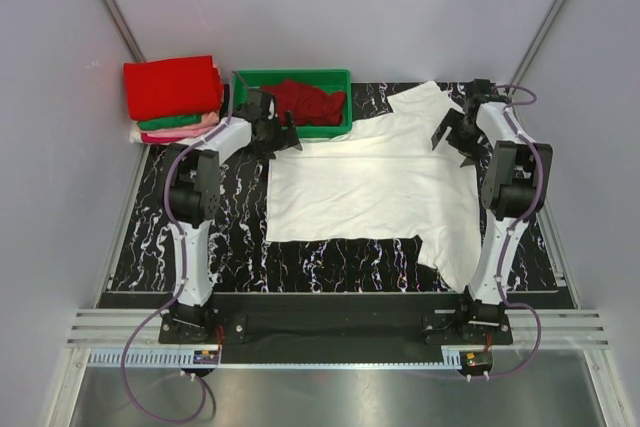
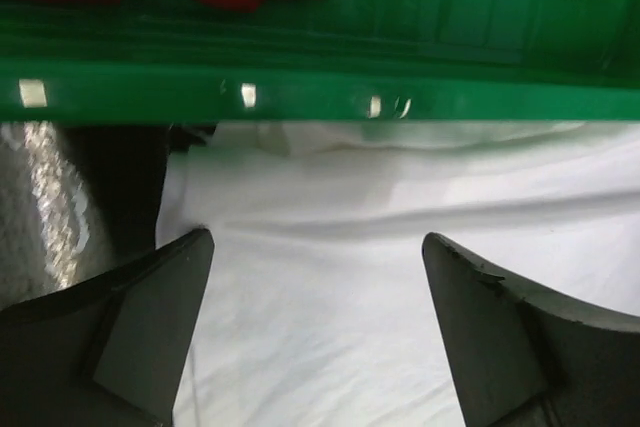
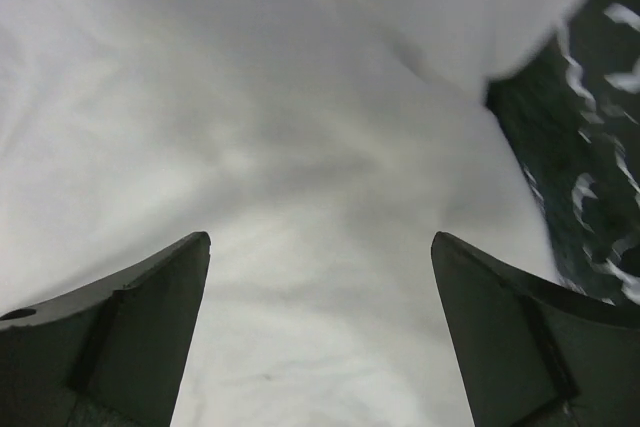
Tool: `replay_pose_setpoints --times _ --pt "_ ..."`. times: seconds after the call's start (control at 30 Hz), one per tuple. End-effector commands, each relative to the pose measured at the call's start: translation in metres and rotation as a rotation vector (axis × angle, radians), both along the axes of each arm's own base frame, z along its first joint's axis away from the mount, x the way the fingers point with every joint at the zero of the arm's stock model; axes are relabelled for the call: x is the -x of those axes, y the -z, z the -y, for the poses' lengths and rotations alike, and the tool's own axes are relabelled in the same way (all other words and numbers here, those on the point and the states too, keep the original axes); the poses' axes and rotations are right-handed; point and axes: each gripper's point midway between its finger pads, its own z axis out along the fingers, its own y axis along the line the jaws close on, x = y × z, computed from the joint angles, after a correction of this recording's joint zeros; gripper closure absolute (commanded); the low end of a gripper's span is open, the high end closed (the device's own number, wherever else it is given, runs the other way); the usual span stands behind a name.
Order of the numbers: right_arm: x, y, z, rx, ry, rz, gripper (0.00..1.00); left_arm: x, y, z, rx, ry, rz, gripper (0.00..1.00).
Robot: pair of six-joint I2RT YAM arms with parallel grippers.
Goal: Fold and stack the t-shirts
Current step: Fold the tshirt
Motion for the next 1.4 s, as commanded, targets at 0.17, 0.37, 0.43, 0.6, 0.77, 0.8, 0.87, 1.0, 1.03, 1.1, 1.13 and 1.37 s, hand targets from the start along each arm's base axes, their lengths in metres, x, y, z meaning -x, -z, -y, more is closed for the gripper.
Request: replay_pose_setpoints --times 0.17,0.37,0.43,0.6,0.77,0.8,0.87,1.0,1.03,1.1,1.13,1.37 --pt "0.11 -0.1 0.069 0.129 0.273 0.156 0.0 0.044 -0.103 -0.014 0.039 -0.007 0.163 0.05" --pt "0.203 -0.035 0.038 -0.139 0.456 0.075 0.0 0.115 -0.088 -0.009 0.099 0.001 0.131 0.05" --pt "0.226 -0.024 0.019 -0.201 0.488 0.05 0.01 0.144 -0.072 -0.005 0.126 0.01 0.109 0.06" --pt "0.262 -0.03 -0.001 -0.23 0.502 0.072 0.02 0.202 -0.054 0.018 0.161 0.049 0.09 0.06" --pt "0.284 -0.036 -0.028 -0.213 0.467 0.017 0.04 0.233 -0.055 0.026 0.179 0.077 0.105 0.06" --pt "0.291 -0.031 -0.038 -0.202 0.443 -0.018 0.04 0.234 -0.059 0.023 0.176 0.071 0.116 0.06" --pt "0.308 -0.015 -0.05 -0.208 0.413 -0.09 0.05 0.235 -0.064 0.02 0.172 0.065 0.13 0.06" --pt "0.323 -0.007 -0.065 -0.235 0.413 -0.105 0.2 0.241 -0.072 0.017 0.188 0.059 0.151 0.06" --pt "0.321 -0.008 -0.065 -0.227 0.409 -0.096 0.22 0.242 -0.073 0.017 0.191 0.058 0.151 0.06" --pt "0.321 -0.003 -0.06 -0.197 0.409 -0.114 0.24 0.244 -0.072 0.016 0.196 0.058 0.15 0.06" --pt "0.319 -0.001 -0.059 -0.188 0.405 -0.119 0.26 0.247 -0.069 0.016 0.197 0.062 0.142 0.06" --pt "0.317 0.012 -0.057 -0.17 0.386 -0.144 0.75 0.266 -0.047 0.009 0.194 0.055 0.102 0.06"
